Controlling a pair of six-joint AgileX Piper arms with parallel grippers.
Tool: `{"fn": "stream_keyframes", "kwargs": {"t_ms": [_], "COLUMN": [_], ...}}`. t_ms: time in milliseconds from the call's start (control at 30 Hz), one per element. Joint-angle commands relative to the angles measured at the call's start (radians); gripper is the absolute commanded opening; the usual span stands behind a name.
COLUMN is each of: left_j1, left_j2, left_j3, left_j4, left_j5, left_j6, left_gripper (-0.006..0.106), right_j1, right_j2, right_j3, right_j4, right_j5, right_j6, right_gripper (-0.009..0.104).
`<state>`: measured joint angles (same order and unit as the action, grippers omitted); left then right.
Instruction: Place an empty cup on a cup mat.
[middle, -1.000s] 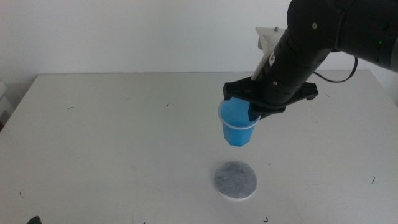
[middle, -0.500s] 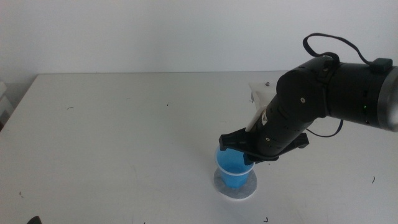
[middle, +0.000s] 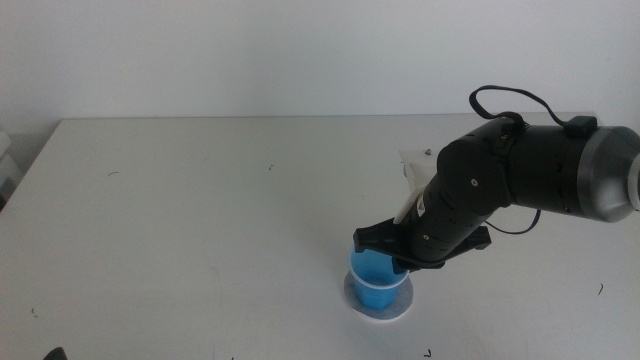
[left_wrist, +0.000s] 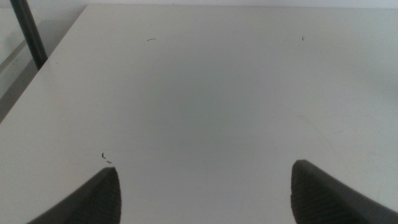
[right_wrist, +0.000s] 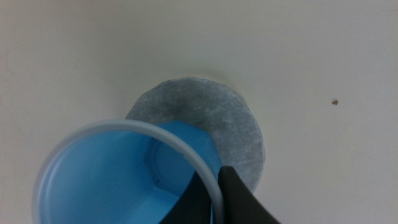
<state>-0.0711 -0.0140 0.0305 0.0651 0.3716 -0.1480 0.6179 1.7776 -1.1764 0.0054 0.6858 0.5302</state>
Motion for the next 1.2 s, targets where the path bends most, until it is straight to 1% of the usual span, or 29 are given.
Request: {"fn": "stream_keyframes", "kwargs": {"t_ms": [0, 33, 67, 133, 400, 500, 600, 767, 833, 900, 967, 1067, 1167], "left_j1": [0.001, 0.001, 0.001, 0.001, 0.001, 0.001, 0.001, 0.001, 0.001, 0.001, 0.001, 0.001, 0.001], "left_j2": [-0.013, -0.013, -0.013, -0.013, -0.013, -0.013, -0.013, -0.013, -0.013, -0.013, -0.013, -0.013, -0.013], "left_j3": [-0.006, -0.006, -0.006, -0.006, -0.006, -0.006, -0.006, -0.006, -0.006, -0.006, -0.006, -0.006, -0.006], "left_j4": [0.0, 0.0, 0.0, 0.0, 0.0, 0.0, 0.0, 0.0, 0.0, 0.0, 0.0, 0.0, 0.0], "left_j5": [-0.067, -0.067, -0.067, -0.067, -0.067, -0.067, -0.067, -0.067, -0.067, -0.067, -0.067, -0.067, -0.067], "left_j6": [-0.011, -0.011, -0.011, -0.011, -0.011, -0.011, -0.011, -0.011, -0.011, -0.011, -0.011, -0.011, -0.011], "left_gripper": [0.105, 0.105, 0.105, 0.105, 0.105, 0.105, 0.105, 0.105, 0.105, 0.105, 0.105, 0.105, 0.105], "right_j1": [-0.009, -0.009, -0.009, -0.009, -0.009, -0.006, -0.006, -0.043, -0.077, -0.125, -0.17, -0.246, -0.326], "right_j2": [-0.036, -0.036, -0.037, -0.039, -0.071, -0.112, -0.182, -0.35, -0.416, -0.489, -0.557, -0.673, -0.785], "right_j3": [-0.018, -0.018, -0.018, -0.018, -0.019, -0.019, -0.019, -0.012, -0.006, 0.005, 0.03, 0.092, 0.176], "right_j4": [-0.017, -0.017, -0.015, -0.014, -0.014, -0.014, -0.02, -0.045, -0.05, -0.069, -0.071, -0.056, -0.035], "right_j5": [-0.024, -0.024, -0.024, -0.024, -0.029, -0.031, -0.034, -0.056, -0.053, -0.048, -0.049, -0.055, -0.063], "right_j6": [0.0, -0.001, -0.001, -0.001, 0.008, 0.009, 0.007, 0.007, 0.005, -0.001, -0.011, -0.044, -0.123], "right_gripper": [-0.001, -0.001, 0.01, 0.017, 0.062, 0.073, 0.077, 0.077, 0.077, 0.077, 0.077, 0.077, 0.077]}}
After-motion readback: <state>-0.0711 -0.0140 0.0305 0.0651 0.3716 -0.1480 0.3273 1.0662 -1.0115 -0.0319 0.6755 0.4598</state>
